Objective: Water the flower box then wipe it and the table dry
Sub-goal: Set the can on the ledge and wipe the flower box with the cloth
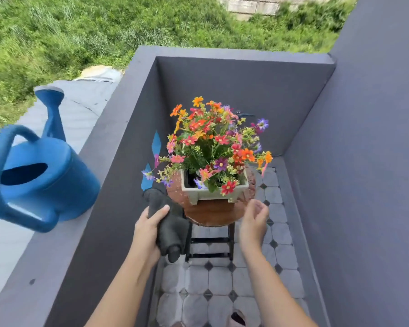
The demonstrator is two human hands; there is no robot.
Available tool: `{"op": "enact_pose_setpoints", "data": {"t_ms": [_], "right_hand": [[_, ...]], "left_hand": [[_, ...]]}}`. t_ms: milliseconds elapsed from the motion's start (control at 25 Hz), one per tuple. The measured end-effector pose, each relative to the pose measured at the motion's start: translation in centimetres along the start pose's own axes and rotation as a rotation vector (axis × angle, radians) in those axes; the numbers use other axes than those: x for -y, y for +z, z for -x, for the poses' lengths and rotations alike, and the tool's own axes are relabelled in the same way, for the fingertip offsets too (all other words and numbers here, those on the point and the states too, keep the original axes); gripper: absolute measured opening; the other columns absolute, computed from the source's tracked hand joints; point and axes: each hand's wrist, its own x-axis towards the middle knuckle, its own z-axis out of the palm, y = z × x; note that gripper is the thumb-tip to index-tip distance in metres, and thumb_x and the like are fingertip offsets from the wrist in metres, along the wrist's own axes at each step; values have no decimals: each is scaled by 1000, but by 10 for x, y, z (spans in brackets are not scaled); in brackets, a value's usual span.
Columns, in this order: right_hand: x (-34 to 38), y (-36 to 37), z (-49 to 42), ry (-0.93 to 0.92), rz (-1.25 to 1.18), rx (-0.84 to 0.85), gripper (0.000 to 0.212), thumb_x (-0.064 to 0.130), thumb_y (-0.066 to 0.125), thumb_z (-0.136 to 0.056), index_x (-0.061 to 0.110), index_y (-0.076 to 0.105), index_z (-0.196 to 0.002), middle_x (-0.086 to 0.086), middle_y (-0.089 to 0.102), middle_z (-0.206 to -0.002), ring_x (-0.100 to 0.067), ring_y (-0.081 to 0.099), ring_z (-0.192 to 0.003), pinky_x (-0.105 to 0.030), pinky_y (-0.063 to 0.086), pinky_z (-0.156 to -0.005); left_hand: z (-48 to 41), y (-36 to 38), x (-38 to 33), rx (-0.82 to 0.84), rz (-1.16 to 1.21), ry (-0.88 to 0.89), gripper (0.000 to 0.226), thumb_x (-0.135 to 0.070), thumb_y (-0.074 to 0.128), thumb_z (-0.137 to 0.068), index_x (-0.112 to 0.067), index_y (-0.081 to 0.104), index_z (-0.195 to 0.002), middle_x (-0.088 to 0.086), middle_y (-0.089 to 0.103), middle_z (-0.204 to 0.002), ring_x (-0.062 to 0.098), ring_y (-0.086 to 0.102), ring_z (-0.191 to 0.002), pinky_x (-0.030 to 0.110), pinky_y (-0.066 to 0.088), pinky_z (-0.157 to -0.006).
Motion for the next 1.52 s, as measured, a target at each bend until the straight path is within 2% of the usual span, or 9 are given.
{"op": "enact_pose_setpoints", "data": {"t_ms": [360,520,560,680,920,1040,1120,1280,1520], "right_hand": [[23,29,-95,-18,347,539,92,65,56,-64,24,38,-144,0,56,-130,-23,54,-118,-45,44,-102],[23,28,-102,-7,432,529,58,31,50,-86,7,44,-139,11,42,-113,-30,59,-98,-40,51,-82],[26,26,-104,-9,458,534,54,20,46,-87,4,43,-139,-22,21,-141,-36,60,-94,-40,50,-74],[45,22,-107,-88,515,598,62,19,39,-76,15,44,-137,4,36,-110,-15,40,-90,-32,40,-67],[83,32,-116,-5,526,546,8,6,41,-93,11,47,-93,0,47,-77,-27,52,-85,-45,53,-85],[92,44,-120,54,576,571,33,2,62,-86,10,37,-65,-7,47,-78,-23,49,-84,-33,43,-73],[95,44,-120,25,714,573,48,-2,70,-80,12,30,-58,-5,41,-74,-23,47,-76,-29,36,-67],[96,42,-125,-28,725,573,6,2,46,-93,3,51,-90,-19,56,-102,-23,58,-73,-28,42,-57],[90,43,-122,166,523,592,36,10,38,-91,1,51,-124,-22,57,-128,-35,69,-85,-47,59,-82]], "left_hand": [[-51,39,17,16,-96,120,18,-26,65,-86,-11,69,-95,7,72,-84,18,68,-69,33,57,-67],[-49,51,21,-33,-102,188,8,-20,65,-86,-14,70,-84,4,71,-75,12,66,-62,24,55,-56],[-47,54,22,-38,-74,199,8,-19,65,-87,-15,71,-84,2,71,-74,12,66,-62,23,55,-57],[-48,59,19,-5,39,244,12,-11,60,-88,-14,71,-84,-2,71,-72,11,64,-66,23,55,-63],[-53,77,28,-194,-188,552,29,-28,59,-90,-16,65,-117,-1,51,-121,12,51,-112,26,40,-104],[-55,98,35,-256,-505,783,53,-47,39,-94,-28,31,-142,-6,22,-151,3,18,-136,0,9,-103],[-63,108,46,-252,-731,911,61,-53,22,-96,-25,11,-149,8,11,-156,9,17,-135,16,8,-110],[-75,115,88,-516,-976,1052,34,-16,34,-97,-8,37,-129,19,25,-147,36,31,-123,55,37,-95],[-68,105,75,-576,-975,1042,36,-15,34,-96,-15,40,-132,16,38,-143,32,38,-104,44,39,-88]]}}
